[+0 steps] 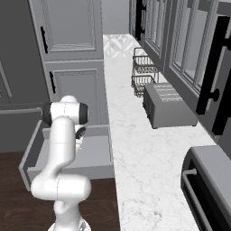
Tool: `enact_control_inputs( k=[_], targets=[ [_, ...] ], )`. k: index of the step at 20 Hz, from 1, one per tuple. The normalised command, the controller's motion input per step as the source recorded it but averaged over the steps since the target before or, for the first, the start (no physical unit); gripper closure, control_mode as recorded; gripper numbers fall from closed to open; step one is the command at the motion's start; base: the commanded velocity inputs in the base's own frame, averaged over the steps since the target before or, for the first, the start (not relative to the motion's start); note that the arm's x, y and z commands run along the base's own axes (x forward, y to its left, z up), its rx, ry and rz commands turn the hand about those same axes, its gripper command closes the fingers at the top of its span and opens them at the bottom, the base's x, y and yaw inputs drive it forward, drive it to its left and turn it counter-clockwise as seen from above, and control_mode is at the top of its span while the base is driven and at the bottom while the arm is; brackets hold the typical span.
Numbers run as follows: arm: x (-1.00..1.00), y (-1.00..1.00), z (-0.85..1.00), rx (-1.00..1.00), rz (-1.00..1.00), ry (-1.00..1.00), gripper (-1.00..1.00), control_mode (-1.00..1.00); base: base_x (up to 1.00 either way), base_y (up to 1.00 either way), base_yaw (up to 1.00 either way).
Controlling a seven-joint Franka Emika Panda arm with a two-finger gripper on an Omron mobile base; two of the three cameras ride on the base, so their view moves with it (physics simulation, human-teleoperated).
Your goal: Take a straw from the drawer in front and place it inside the glass cup on the dining counter.
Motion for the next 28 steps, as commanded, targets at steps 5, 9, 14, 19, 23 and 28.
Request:
enact_control_inputs(
  k=[5,9,14,19,23,28],
  targets=[
    [0.08,0.00,-0.31,-0.02,0.00,0.00,-1.00,-1.00,0.00,0.00,0.00],
    [0.04,0.00,-0.30,-0.03,0.00,0.00,-1.00,-1.00,0.00,0.00,0.00],
    [0.00,0.07,-0.41,-0.08,0.00,0.00,1.00,-1.00,0.00,0.00,0.00],
    [0.00,0.00,-0.32,-0.06,0.00,-0.04,1.00,-1.00,0.00,0.00,0.00],
    [0.00,0.00,-0.02,0.00,0.00,0.00,1.00,-1.00,0.00,0.00,0.00],
    [-0.04,0.00,-0.01,0.00,0.00,0.00,1.00,-1.00,0.00,0.00,0.00]
  ],
)
